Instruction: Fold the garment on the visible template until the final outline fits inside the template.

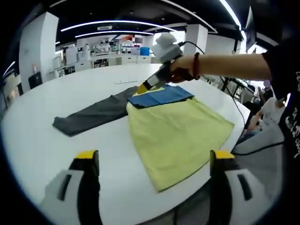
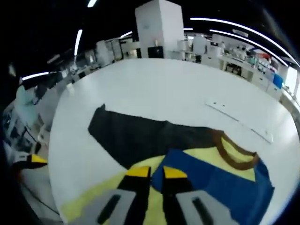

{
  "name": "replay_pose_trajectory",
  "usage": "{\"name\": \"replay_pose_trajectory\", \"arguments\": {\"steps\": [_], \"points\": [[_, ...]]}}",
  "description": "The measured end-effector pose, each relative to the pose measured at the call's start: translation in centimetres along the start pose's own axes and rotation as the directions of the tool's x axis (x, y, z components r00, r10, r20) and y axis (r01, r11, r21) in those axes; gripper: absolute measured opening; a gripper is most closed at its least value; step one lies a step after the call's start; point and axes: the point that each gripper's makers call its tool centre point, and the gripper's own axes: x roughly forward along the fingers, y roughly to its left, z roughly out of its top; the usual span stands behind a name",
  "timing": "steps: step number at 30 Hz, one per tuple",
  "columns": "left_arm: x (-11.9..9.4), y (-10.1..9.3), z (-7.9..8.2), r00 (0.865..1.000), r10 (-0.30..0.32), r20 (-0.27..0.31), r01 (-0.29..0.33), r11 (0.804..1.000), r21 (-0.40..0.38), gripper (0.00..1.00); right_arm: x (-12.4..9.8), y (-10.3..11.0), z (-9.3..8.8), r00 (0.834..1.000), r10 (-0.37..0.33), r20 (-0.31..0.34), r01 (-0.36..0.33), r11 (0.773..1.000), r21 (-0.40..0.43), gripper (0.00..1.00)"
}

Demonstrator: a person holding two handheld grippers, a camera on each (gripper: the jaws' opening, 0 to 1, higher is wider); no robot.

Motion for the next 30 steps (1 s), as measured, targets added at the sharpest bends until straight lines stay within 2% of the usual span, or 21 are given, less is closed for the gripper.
{"name": "replay_pose_trajectory", "arguments": {"steps": [2,6,10,16,23,30], "points": [[0.0,0.0,0.1,1.000,0.000,0.003,0.000,1.000,-0.002,0.96,-0.6,-0.4,0.0,0.999,-0.028,0.017,0.029,0.998,-0.048,0.14],[0.0,0.1,0.2,1.000,0.004,0.009,-0.004,1.000,0.006,0.97,-1.3,-1.5,0.3,0.997,-0.060,0.055,0.064,0.995,-0.079,0.32],[0.0,0.2,0.4,1.000,0.010,0.009,-0.011,1.000,0.015,0.99,-2.4,-2.8,0.2,0.993,-0.094,0.074,0.099,0.992,-0.077,0.55],[0.2,0.1,0.9,1.000,0.005,0.016,-0.005,1.000,0.027,0.99,-3.7,-4.5,0.1,0.989,-0.111,0.098,0.118,0.990,-0.070,0.74],[0.4,0.2,1.3,1.000,0.000,0.027,-0.001,0.999,0.035,0.99,-6.2,-6.2,-0.7,0.984,-0.123,0.129,0.129,0.991,-0.039,0.94],[0.6,0.3,1.2,1.000,-0.001,0.027,0.000,0.999,0.032,0.99,-8.9,-8.8,-2.9,0.978,-0.163,0.131,0.166,0.986,-0.014,0.97]]}}
